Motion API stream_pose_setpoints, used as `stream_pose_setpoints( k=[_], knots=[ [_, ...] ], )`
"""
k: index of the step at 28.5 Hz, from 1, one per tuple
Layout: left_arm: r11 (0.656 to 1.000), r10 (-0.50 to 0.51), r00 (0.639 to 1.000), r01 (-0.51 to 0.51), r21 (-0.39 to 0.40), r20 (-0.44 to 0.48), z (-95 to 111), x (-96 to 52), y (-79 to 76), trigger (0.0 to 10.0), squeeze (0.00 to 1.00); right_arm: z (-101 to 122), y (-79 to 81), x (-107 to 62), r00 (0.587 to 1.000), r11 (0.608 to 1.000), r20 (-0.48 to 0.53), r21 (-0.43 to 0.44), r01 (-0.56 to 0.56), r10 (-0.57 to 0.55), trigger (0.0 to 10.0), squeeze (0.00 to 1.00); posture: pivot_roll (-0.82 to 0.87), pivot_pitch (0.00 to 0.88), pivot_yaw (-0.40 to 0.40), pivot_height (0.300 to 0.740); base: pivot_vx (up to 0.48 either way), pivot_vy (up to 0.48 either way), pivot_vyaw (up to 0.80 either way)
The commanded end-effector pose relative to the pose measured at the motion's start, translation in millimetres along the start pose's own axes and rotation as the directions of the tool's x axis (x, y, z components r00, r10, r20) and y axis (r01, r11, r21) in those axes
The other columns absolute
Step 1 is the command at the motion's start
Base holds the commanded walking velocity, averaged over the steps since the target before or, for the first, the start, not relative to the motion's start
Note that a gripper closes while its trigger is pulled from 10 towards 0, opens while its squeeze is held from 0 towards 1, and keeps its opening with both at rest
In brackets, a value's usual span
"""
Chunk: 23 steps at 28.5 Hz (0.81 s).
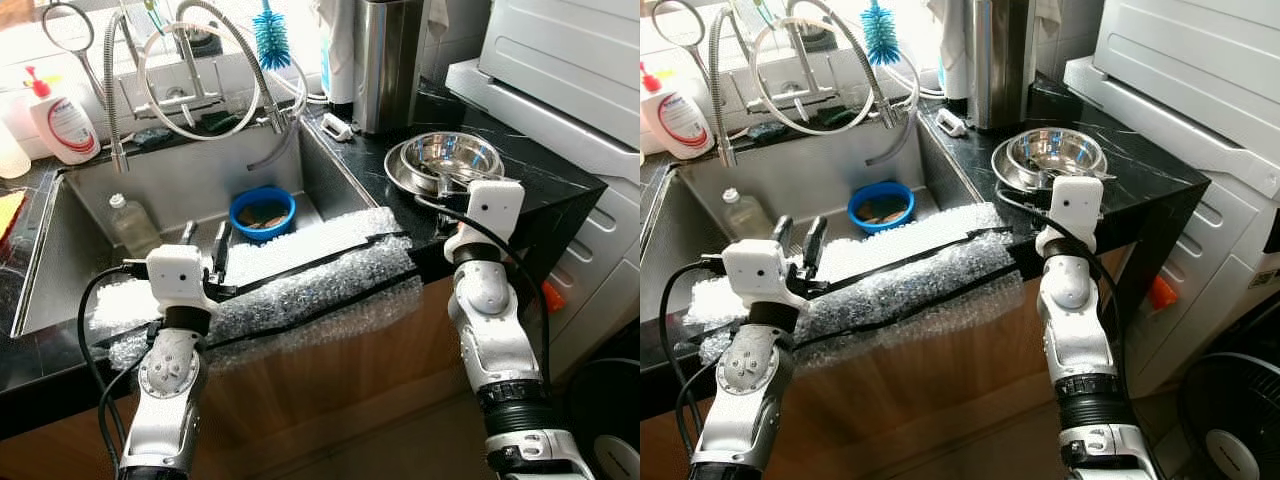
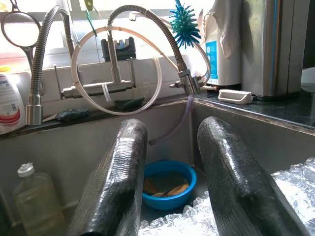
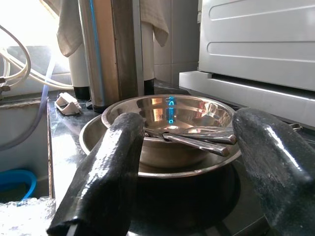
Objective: Kitchen organization
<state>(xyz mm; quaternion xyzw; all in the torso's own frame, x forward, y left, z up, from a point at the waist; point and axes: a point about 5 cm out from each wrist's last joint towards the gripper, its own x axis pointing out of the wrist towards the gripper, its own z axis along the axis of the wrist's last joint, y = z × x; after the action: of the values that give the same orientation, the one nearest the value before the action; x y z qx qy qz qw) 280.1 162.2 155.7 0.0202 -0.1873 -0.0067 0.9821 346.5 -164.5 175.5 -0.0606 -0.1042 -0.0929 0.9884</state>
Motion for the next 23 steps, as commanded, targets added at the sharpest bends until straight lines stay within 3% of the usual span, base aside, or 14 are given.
stream_pose_setpoints(
  k=[1, 3, 4, 23],
  knots=[
    [1.000, -0.001, 1.000, 0.001, 0.013, -0.011, -1.5, 0.8, 2.2, 10.0, 0.00, 2.1, 3.9, 2.6, 1.000, 1.000, -0.001, 0.011, -0.004, 0.004, 10.0, 0.00, -0.19, 0.000, 0.102, 0.740, 0.000, 0.000, 0.00],
    [1.000, -0.001, 1.000, 0.001, 0.012, -0.010, -1.6, 0.8, 2.2, 10.0, 0.00, 2.1, 4.1, 2.8, 1.000, 1.000, 0.001, 0.013, -0.005, 0.005, 10.0, 0.00, -0.19, 0.000, 0.102, 0.740, 0.000, 0.000, 0.00],
    [1.000, -0.003, 1.000, 0.003, 0.012, -0.011, -1.6, 1.1, 1.8, 10.0, 0.00, 1.9, 4.9, 2.7, 1.000, 1.000, 0.000, 0.019, -0.012, 0.012, 0.0, 0.00, -0.19, 0.000, 0.104, 0.740, 0.000, 0.000, 0.00],
    [1.000, -0.019, 1.000, 0.019, 0.016, -0.013, -2.1, 2.1, 0.3, 10.0, 0.00, 4.6, 13.4, 1.7, 0.999, 0.998, 0.009, 0.043, -0.039, 0.039, 0.0, 0.00, -0.18, 0.000, 0.104, 0.740, 0.000, 0.000, 0.00]
  ],
)
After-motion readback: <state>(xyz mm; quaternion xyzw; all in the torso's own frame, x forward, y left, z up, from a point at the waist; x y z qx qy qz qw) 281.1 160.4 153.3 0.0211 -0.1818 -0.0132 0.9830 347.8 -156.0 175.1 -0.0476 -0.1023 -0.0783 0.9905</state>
